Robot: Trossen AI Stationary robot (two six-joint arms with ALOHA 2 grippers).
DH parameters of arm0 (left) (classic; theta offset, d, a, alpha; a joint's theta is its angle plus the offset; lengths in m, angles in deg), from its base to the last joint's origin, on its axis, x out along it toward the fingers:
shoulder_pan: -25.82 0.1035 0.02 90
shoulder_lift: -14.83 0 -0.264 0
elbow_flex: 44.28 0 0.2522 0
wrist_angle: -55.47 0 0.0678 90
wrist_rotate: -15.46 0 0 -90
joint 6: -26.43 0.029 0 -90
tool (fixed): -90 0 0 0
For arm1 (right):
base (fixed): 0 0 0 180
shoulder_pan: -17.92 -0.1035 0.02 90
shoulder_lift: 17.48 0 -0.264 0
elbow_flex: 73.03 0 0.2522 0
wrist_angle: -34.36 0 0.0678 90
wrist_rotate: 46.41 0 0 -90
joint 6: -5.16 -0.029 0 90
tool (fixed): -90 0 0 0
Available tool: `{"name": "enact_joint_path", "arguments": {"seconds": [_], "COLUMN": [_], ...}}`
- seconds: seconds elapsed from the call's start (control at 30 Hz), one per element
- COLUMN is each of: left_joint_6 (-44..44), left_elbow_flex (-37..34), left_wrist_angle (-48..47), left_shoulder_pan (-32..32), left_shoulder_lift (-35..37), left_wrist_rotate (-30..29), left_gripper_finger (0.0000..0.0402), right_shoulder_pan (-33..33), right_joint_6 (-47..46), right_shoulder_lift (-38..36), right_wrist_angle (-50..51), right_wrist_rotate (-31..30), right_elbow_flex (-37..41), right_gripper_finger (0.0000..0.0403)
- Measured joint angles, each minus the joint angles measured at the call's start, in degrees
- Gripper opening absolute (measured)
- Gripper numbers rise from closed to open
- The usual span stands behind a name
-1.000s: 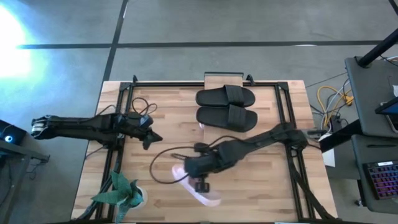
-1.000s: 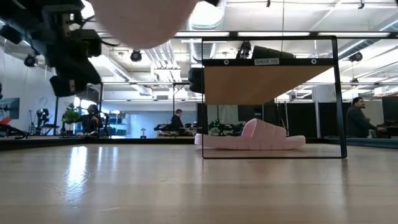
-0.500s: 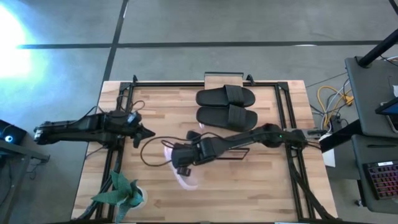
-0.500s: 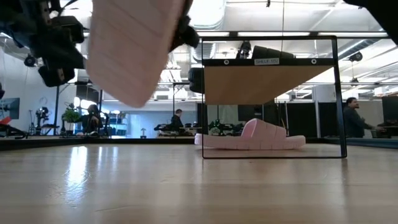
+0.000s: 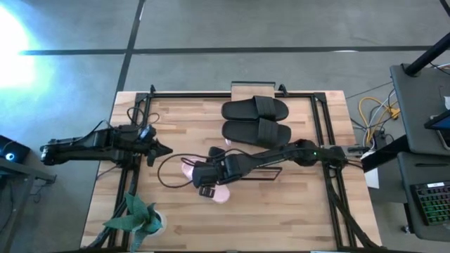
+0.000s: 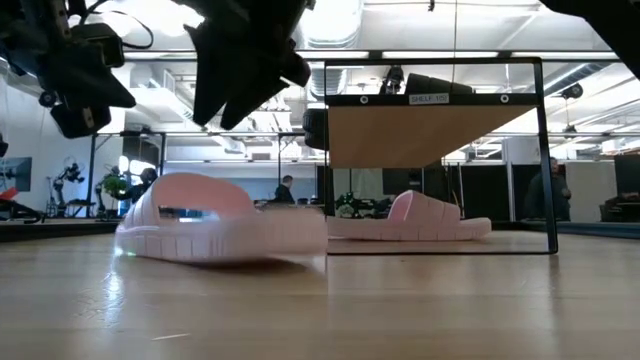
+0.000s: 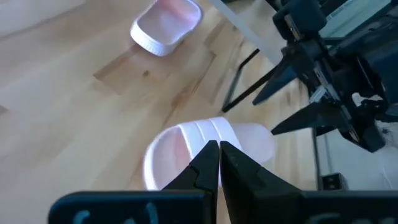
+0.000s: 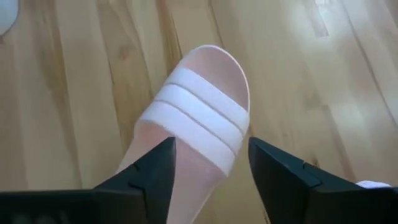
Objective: Pick and place slides into the shelf
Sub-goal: Put the right pink slide under the shelf
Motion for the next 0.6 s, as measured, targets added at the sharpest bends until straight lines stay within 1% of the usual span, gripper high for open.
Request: {"name": "enact_joint_path", "arguments": {"seconds": [0.1,0.17,0.27,0.33,0.37,0.43,0.6], "left_joint_6": [-2.4,-3.5,-6.6,-8.4,-9.8,-11.4,-11.6], "left_elbow_flex": [0.1,0.1,0.1,0.1,0.1,0.3,1.2], "left_wrist_angle": [0.0,0.1,0.6,2.2,3.2,4.9,5.1], "left_shoulder_pan": [0.0,-0.1,-0.4,-1.1,-1.7,-3.3,-7.7], "left_shoulder_lift": [-0.5,-0.8,-1.7,-2.5,-3.0,-4.4,-10.1], "left_wrist_rotate": [1.0,2.8,8.5,12.9,14.4,15.2,15.2], "left_gripper_finger": [0.0000,0.0000,0.0000,0.0000,0.0000,0.0000,0.0000], "right_shoulder_pan": [0.0,0.0,0.1,0.1,0.1,0.1,0.1], "right_joint_6": [-1.3,-2.8,-7.2,-11.0,-12.7,-15.5,-22.3], "right_shoulder_lift": [-2.0,-4.1,-7.7,-10.1,-11.1,-13.0,-15.7], "right_wrist_angle": [0.1,0.9,2.7,4.4,5.2,7.5,16.6], "right_wrist_rotate": [-0.1,-0.4,-0.6,-1.7,-2.2,-2.6,-3.6], "right_elbow_flex": [0.0,-0.4,-1.0,-1.0,-0.9,-0.8,-0.4], "right_gripper_finger": [0.0201,0.0202,0.0194,0.0180,0.0169,0.0140,0.0040]}}
